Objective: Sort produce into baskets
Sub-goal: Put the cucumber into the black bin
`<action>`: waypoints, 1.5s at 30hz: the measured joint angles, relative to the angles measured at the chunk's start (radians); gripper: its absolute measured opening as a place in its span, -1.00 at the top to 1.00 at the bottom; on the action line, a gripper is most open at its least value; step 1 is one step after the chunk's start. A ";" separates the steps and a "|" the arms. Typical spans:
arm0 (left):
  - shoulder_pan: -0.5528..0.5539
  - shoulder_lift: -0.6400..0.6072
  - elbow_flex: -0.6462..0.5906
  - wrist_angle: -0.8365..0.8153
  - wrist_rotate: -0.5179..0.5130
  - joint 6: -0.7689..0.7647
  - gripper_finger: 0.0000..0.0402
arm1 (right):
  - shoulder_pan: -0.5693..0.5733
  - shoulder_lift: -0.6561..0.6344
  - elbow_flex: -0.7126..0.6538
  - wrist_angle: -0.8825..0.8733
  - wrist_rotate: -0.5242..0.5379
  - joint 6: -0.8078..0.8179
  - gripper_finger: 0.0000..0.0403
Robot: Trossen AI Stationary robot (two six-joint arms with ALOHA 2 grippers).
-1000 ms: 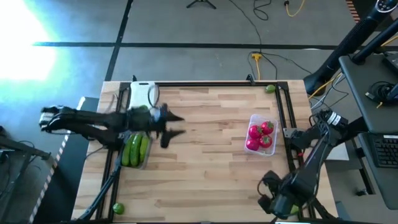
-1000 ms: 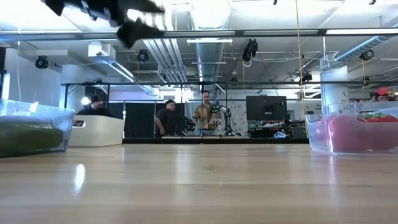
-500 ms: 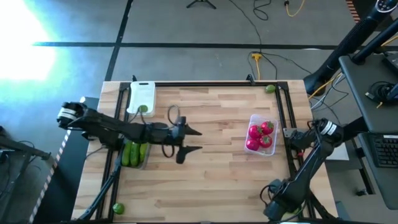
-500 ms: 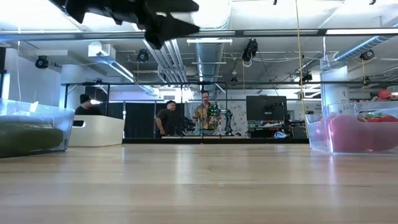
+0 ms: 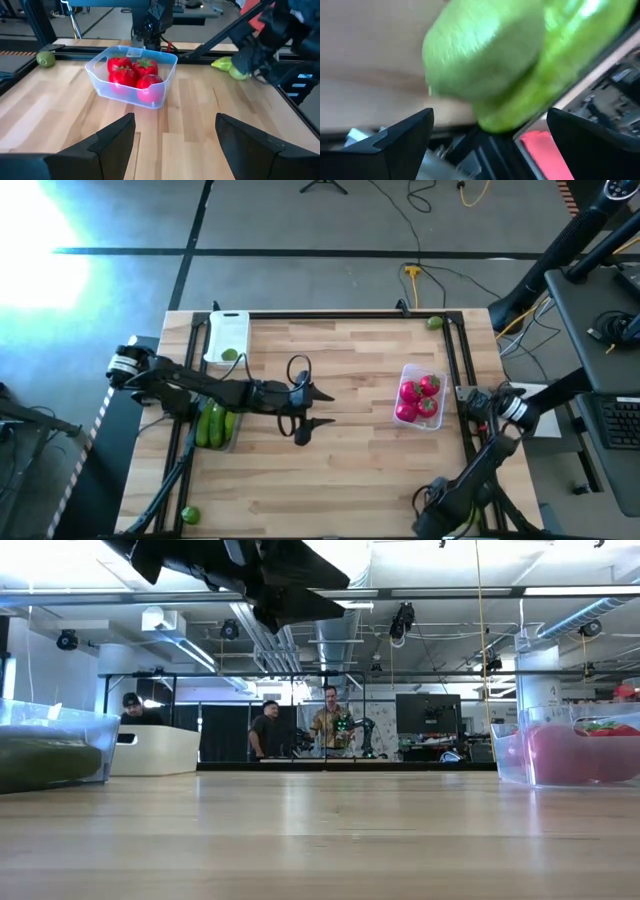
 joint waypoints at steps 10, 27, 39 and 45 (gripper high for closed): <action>0.000 -0.003 0.003 0.006 0.000 0.027 -0.30 | -0.001 0.082 0.003 -0.021 -0.055 -0.138 -0.58; 0.001 -0.004 0.003 0.006 -0.001 0.033 -0.30 | 0.000 0.077 0.002 -0.051 0.000 -0.147 -0.30; 0.002 -0.004 0.003 0.006 -0.001 0.033 -0.30 | 0.000 0.077 -0.012 -0.065 0.015 -0.166 -0.03; 0.002 -0.004 0.003 0.006 -0.001 0.042 -0.30 | 0.000 0.075 -0.003 -0.134 0.034 -0.162 0.17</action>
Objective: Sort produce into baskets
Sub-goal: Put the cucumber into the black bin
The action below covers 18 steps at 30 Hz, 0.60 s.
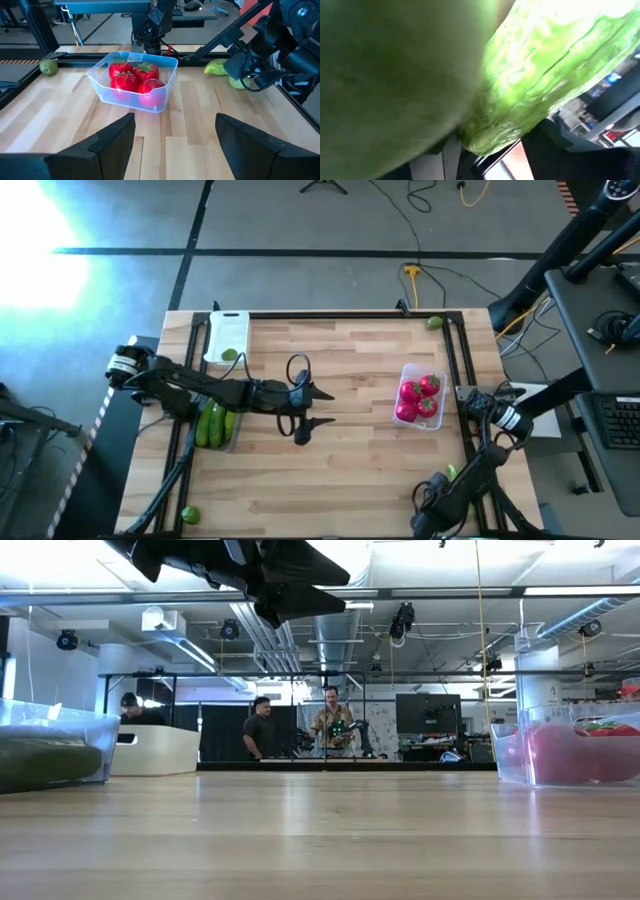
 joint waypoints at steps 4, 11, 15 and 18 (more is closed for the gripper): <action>0.000 0.000 0.000 -0.005 0.000 0.018 -0.30 | -0.004 -0.043 0.037 -0.126 0.013 -0.004 0.17; -0.007 -0.037 0.000 -0.040 0.008 0.005 -0.30 | -0.029 -0.164 0.144 -0.366 0.121 0.004 0.17; -0.028 -0.117 0.001 -0.110 0.018 0.003 -0.30 | -0.057 -0.237 0.184 -0.363 0.408 0.013 0.18; -0.045 -0.172 0.001 -0.229 0.021 -0.014 -0.30 | -0.103 -0.271 0.187 -0.351 0.603 -0.046 0.17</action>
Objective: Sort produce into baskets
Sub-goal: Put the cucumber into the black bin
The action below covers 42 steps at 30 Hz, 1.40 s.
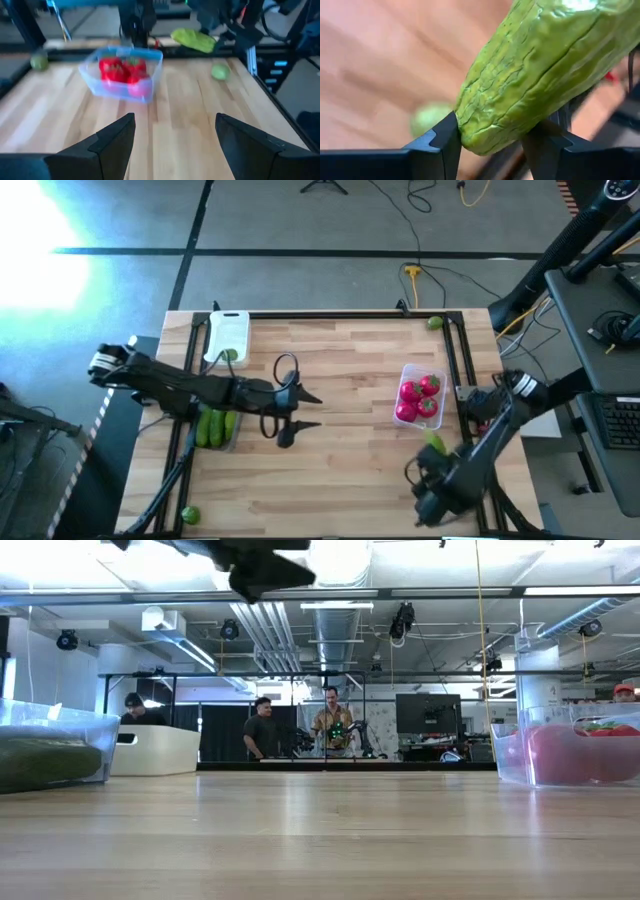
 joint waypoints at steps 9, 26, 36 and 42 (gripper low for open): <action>-0.107 -0.052 -0.002 -0.261 0.000 -0.246 -0.30 | -0.272 0.029 -0.067 0.346 0.317 -0.625 0.18; -0.292 -0.008 -0.003 -0.316 -0.090 -0.419 -0.30 | -0.506 0.297 -0.036 1.055 0.068 -1.441 0.06; -0.205 0.122 -0.003 -0.259 -0.088 -0.381 -0.30 | -0.494 0.288 -0.035 1.044 0.068 -1.433 -0.30; -0.156 0.240 -0.002 -0.115 0.017 -0.210 -0.30 | -0.452 0.177 -0.035 0.881 0.079 -1.361 -0.58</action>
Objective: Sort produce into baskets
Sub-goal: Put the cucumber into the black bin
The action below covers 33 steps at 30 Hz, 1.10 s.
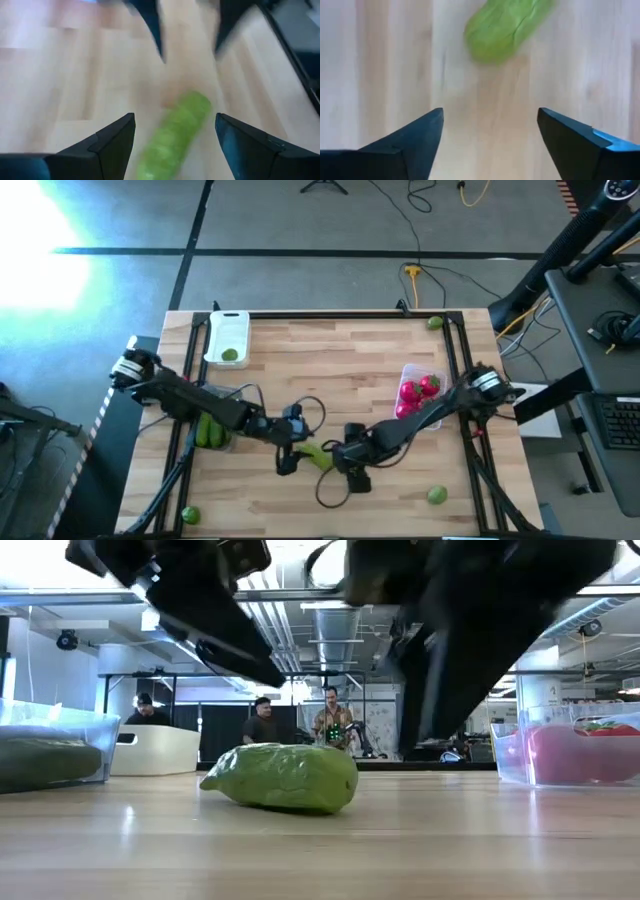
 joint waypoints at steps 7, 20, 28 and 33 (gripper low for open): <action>0.000 0.109 0.002 0.030 0.067 0.153 -0.30 | 0.114 -0.102 -0.002 -0.117 0.156 0.178 -0.80; 0.026 0.295 0.153 -0.053 0.173 0.236 -0.48 | 0.158 -0.115 -0.004 -0.114 0.261 0.243 -0.83; 0.007 0.387 0.271 -0.183 0.102 0.229 -0.09 | 0.158 -0.117 -0.004 -0.120 0.261 0.178 -0.83; -0.011 0.338 0.299 -0.337 0.121 0.143 0.31 | 0.156 -0.117 -0.005 -0.106 0.268 0.092 -0.83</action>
